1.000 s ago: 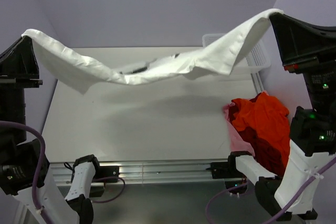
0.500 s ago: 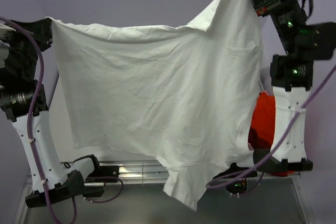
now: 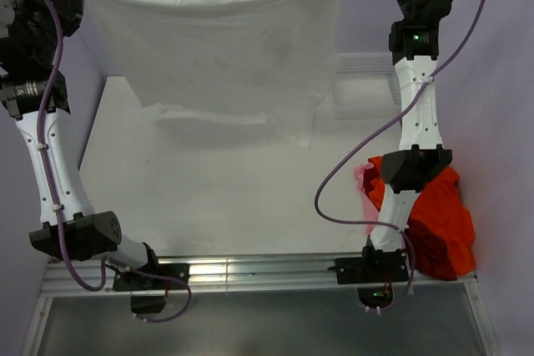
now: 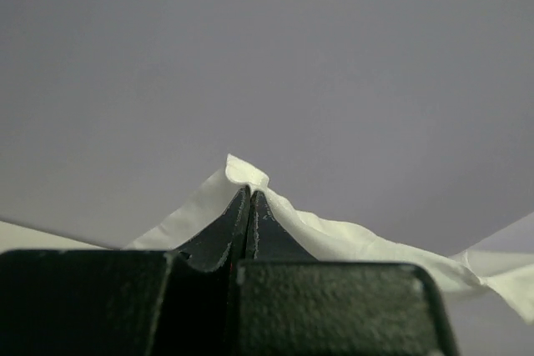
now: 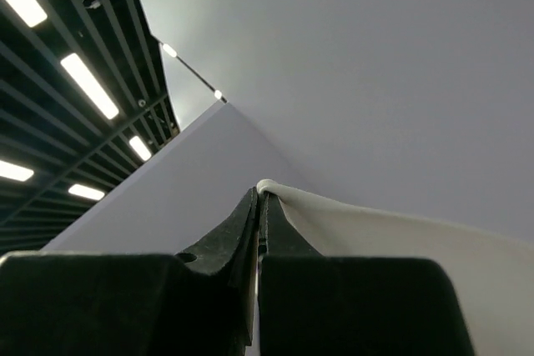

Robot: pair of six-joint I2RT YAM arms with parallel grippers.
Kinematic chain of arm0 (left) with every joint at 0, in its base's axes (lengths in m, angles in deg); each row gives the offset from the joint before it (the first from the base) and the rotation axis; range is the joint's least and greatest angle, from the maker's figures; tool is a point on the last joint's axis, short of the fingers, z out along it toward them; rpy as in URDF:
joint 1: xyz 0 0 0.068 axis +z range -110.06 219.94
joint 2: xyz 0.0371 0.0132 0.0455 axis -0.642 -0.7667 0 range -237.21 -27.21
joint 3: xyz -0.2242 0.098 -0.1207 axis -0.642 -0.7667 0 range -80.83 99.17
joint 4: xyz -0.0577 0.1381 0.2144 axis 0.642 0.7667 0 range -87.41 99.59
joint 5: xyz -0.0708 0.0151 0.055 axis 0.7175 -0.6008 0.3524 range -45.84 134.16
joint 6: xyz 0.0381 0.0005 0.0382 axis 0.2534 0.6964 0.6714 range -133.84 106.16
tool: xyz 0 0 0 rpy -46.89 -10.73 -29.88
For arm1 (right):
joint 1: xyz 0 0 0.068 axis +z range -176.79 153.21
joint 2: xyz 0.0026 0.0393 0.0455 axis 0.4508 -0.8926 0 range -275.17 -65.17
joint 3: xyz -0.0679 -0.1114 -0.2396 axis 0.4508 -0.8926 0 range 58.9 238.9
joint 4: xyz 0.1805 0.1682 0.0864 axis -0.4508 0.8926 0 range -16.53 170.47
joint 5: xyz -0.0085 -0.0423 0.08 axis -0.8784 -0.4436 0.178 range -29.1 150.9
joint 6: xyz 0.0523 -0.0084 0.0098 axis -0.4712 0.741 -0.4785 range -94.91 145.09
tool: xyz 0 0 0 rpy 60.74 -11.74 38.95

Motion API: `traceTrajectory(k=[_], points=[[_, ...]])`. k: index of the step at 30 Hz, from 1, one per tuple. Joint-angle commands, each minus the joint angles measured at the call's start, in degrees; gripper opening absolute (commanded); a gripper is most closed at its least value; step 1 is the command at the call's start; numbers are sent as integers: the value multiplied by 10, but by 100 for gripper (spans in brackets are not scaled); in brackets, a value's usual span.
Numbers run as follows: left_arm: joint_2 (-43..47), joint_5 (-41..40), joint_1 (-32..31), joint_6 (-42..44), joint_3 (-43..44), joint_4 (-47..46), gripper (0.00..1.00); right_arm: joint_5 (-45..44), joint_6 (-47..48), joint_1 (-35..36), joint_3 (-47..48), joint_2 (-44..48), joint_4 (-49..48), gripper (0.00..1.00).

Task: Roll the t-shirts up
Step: Flatten the tshirt

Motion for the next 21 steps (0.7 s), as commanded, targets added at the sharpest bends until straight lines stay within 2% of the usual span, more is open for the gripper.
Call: traceTrajectory(k=[1, 3, 6, 8, 9, 10, 12, 13, 16, 18, 19, 21], points=[[47, 8, 2, 3, 3, -69, 0, 25, -29, -13, -5, 47, -119, 0], [72, 6, 2, 5, -73, -94, 0, 48, -74, -23, -32, 45, -185, 0], [132, 10, 2, -4, -205, -157, 0, 83, -112, -36, -134, 79, -271, 0], [184, -1, 2, -5, -310, -185, 0, 110, -107, -39, -250, 113, -312, 0], [204, -6, 2, -4, -345, -186, 0, 118, -104, -39, -352, 153, -332, 0], [238, -11, 1, -3, -377, -187, 0, 122, -91, -38, -405, 179, -346, 0], [268, -22, 1, 2, -470, -186, 0, 124, -69, -33, -506, 223, -357, 0], [294, -24, 0, 0, -500, -181, 0, 124, -55, -32, -601, 267, -363, 0], [352, -7, -1, -15, -653, -200, 0, 121, -34, -29, -781, 345, -390, 0], [388, -7, -2, -10, -690, -182, 0, 121, -31, -29, -860, 388, -406, 0], [425, -10, -2, -5, -706, -166, 0, 121, -9, -28, -918, 436, -381, 0], [456, 3, -2, 13, -711, -111, 1, 112, 38, -24, -968, 486, -307, 0]])
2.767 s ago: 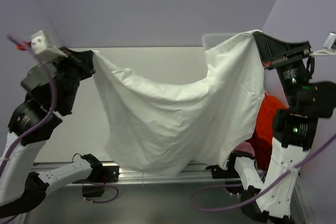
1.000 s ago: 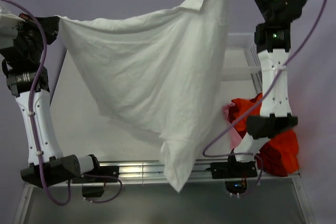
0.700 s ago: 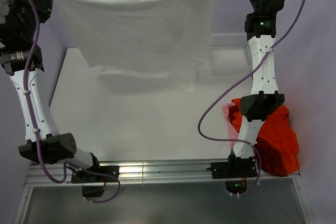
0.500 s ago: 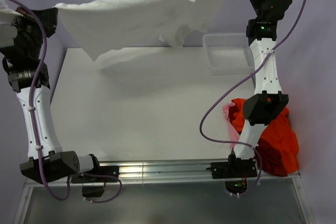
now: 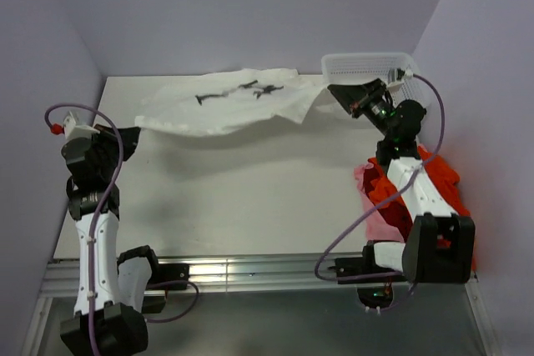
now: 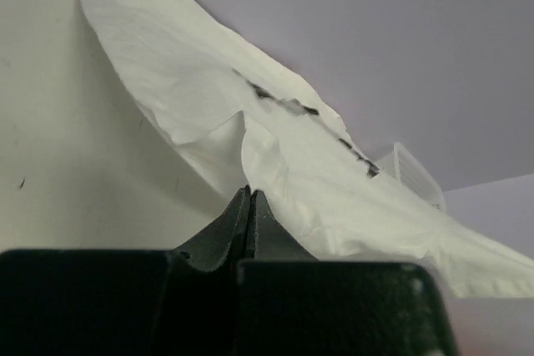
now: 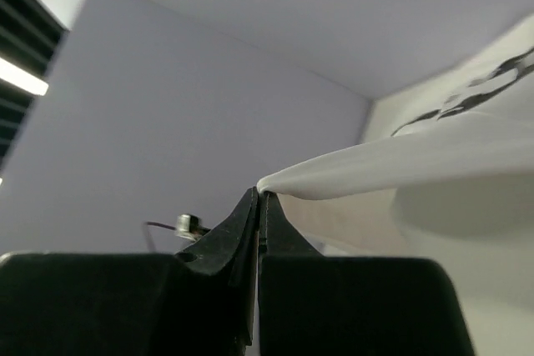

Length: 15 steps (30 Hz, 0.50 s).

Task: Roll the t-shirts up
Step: Flatten the tshirt

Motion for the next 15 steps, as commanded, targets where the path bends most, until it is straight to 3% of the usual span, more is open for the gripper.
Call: traceTrajectory(k=[1, 7, 10, 15], points=[[87, 16, -3, 26, 11, 31, 0, -9, 123, 10, -54, 125, 103, 0], [138, 11, -4, 67, -5, 213, 1, -113, 244, 25, -151, 339, 400, 0], [147, 12, -5, 40, -16, 264, 1, -151, 271, 26, -195, 421, 503, 0], [178, -21, -4, -14, -40, 300, 0, -163, 302, 25, -259, 500, 593, 0]])
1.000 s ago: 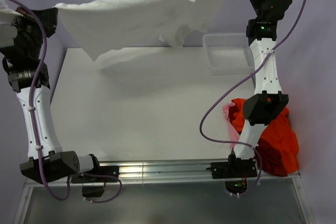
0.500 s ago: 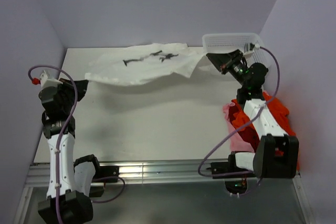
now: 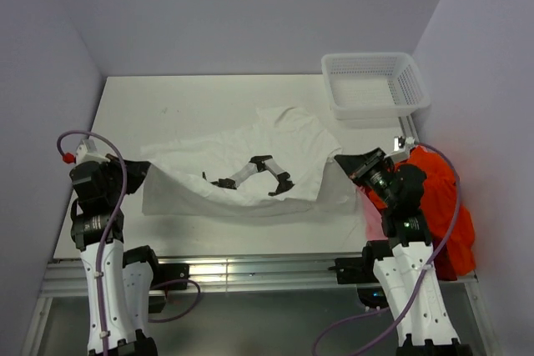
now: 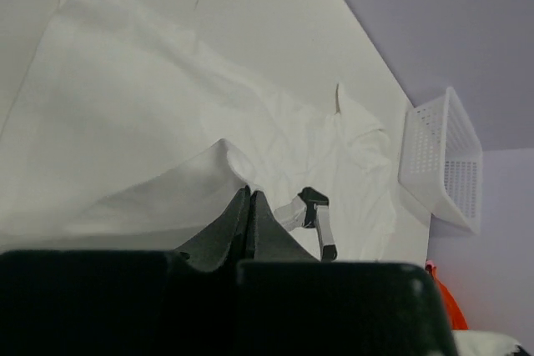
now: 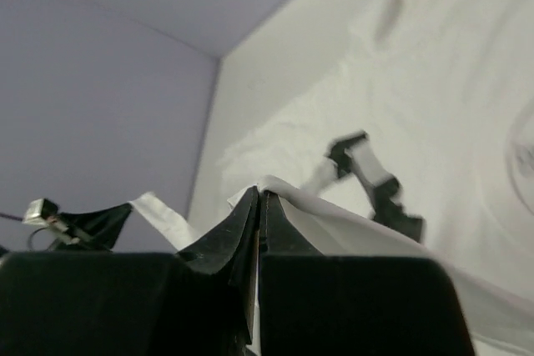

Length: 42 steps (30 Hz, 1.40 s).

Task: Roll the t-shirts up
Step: Flatten the tshirt

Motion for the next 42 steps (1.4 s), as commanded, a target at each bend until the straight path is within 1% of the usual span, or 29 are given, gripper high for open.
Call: traceTrajectory(k=[1, 5, 7, 11, 16, 21, 24, 26, 27, 28, 30, 31, 35, 37, 40, 42], points=[[32, -22, -1, -41, -13, 41, 0, -37, 51, 1, -38, 34, 136, 0], [76, -83, -1, -63, -8, 69, 0, -36, 54, 1, -78, 84, 169, 0], [97, -92, -2, -62, 2, 83, 0, -38, 57, 1, -89, 113, 197, 0], [112, -101, -1, -60, 13, 110, 1, -52, 68, 1, -95, 153, 235, 0], [115, -87, -1, -76, -8, 122, 1, -56, 82, 1, -89, 158, 249, 0], [134, -93, -1, -85, -18, 121, 1, -59, 94, 1, -61, 150, 250, 0], [129, -78, -1, -81, -26, 91, 0, -53, 97, 1, -55, 131, 232, 0], [111, -57, -2, -80, -35, 74, 0, -49, 96, 1, -59, 98, 211, 0], [87, -49, -2, -81, -49, 67, 0, -46, 96, 1, -61, 86, 202, 0], [75, -36, -1, -82, -58, 58, 0, -46, 95, 1, -64, 59, 186, 0], [41, 14, -1, -84, -77, 17, 0, -49, 94, 1, -75, 32, 171, 0], [32, 23, -2, -87, -92, 6, 0, -50, 95, 1, -80, 21, 159, 0], [1, 32, -3, -95, -115, -32, 0, -60, 99, 7, -107, -49, 124, 0], [-15, 28, -5, -97, -122, -45, 0, -83, 92, 45, -110, -64, 109, 0], [-33, 23, -10, -96, -124, -60, 0, -111, 83, 81, -108, -78, 93, 0], [-44, 21, -11, -96, -110, -68, 1, -120, 81, 90, -82, -87, 90, 0]])
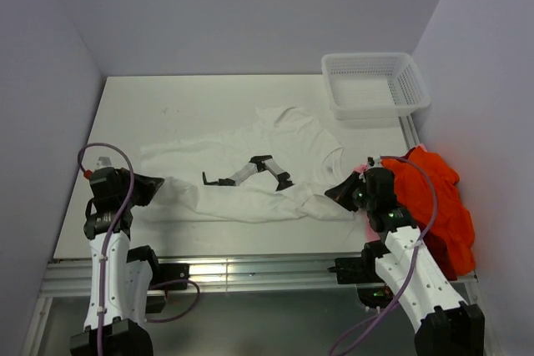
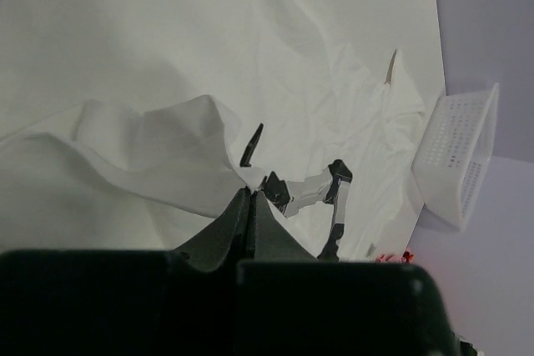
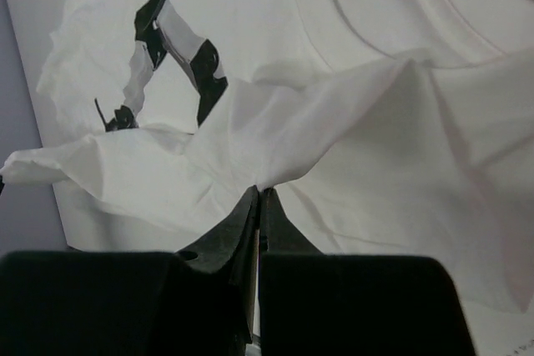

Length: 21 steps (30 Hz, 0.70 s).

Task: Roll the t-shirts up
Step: Flatten the tshirt

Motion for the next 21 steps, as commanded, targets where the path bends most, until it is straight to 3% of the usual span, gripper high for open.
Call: traceTrajectory(k=[1, 5, 11, 15, 21], points=[[-13, 17, -4, -6, 26, -58, 0, -36, -2, 20, 44, -7, -50, 0], [-30, 47, -5, 14, 138, -60, 0, -13, 19, 22, 169, -1, -42, 0], [-5, 8, -4, 97, 409, 9, 0, -2, 76, 23, 433, 47, -9, 0], [20, -40, -5, 151, 575, 20, 0, 12, 95, 23, 533, 75, -22, 0], [34, -88, -5, 168, 729, 17, 0, 25, 98, 22, 632, 117, -82, 0]])
